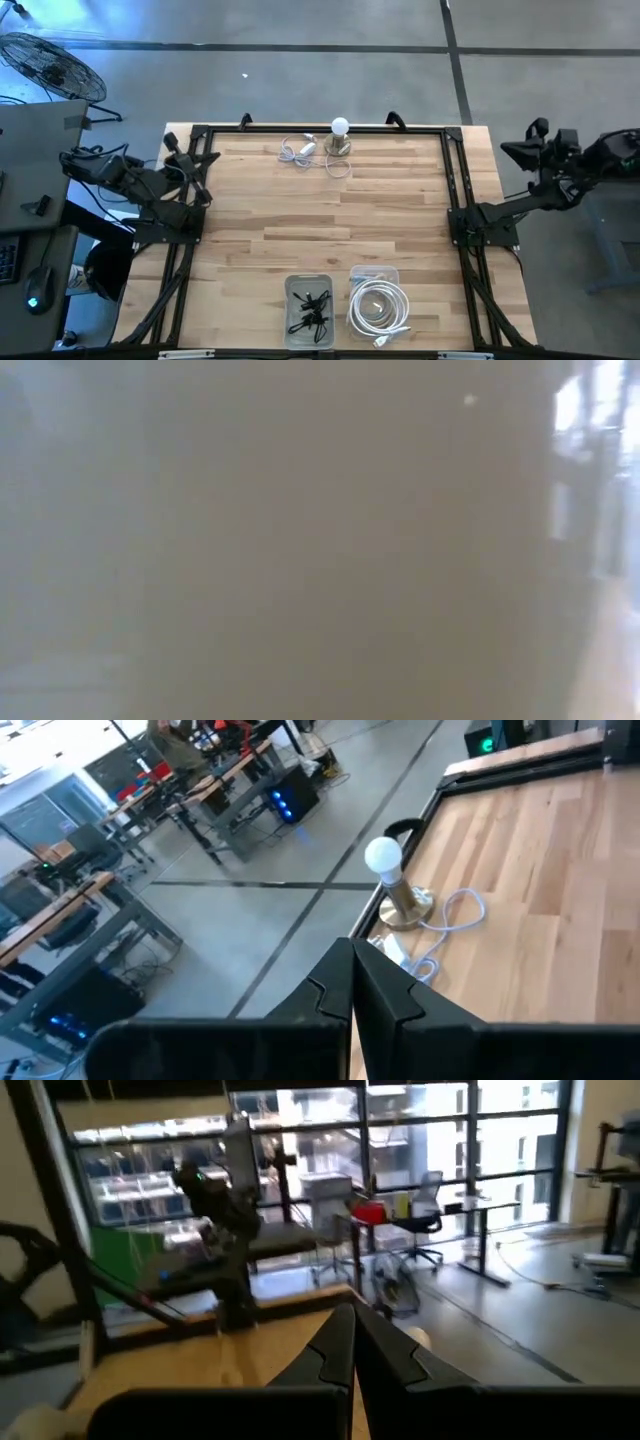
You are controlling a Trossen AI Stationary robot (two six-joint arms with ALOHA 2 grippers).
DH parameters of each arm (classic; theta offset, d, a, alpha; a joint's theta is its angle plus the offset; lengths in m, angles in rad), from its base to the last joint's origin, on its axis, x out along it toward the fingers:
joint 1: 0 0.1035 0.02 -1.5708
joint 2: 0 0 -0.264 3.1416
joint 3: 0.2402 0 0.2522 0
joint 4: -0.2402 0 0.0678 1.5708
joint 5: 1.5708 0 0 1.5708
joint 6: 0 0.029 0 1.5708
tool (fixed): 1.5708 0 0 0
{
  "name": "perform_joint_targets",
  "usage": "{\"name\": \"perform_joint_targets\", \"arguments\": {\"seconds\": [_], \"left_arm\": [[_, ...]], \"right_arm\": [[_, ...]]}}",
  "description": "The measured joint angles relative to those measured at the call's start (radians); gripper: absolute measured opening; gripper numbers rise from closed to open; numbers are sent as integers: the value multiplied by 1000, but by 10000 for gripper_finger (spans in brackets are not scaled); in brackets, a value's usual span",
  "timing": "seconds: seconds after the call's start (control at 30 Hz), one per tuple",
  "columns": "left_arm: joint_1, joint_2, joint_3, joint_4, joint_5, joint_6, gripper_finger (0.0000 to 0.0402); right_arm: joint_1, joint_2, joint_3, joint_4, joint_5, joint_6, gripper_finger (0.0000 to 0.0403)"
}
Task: Pick & Place USB Port
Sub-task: Return to Home Position
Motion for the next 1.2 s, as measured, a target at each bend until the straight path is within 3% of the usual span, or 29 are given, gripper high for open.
{"name": "perform_joint_targets", "arguments": {"seconds": [0.33, 0.53, 0.73, 1.2], "left_arm": [[0, -7, -7, 22, 29, 27, 0], [0, -7, -7, 22, 53, 30, 0], [0, -7, -7, 19, 86, 38, 0], [0, -7, -7, 14, 154, 56, 0]], "right_arm": [[-72, -2, -70, -17, -100, 51, 0], [-118, -3, -159, 60, -175, 63, 0], [-147, -4, -292, 249, -287, 57, 0], [-149, -5, -623, 662, -358, 8, 0]]}}
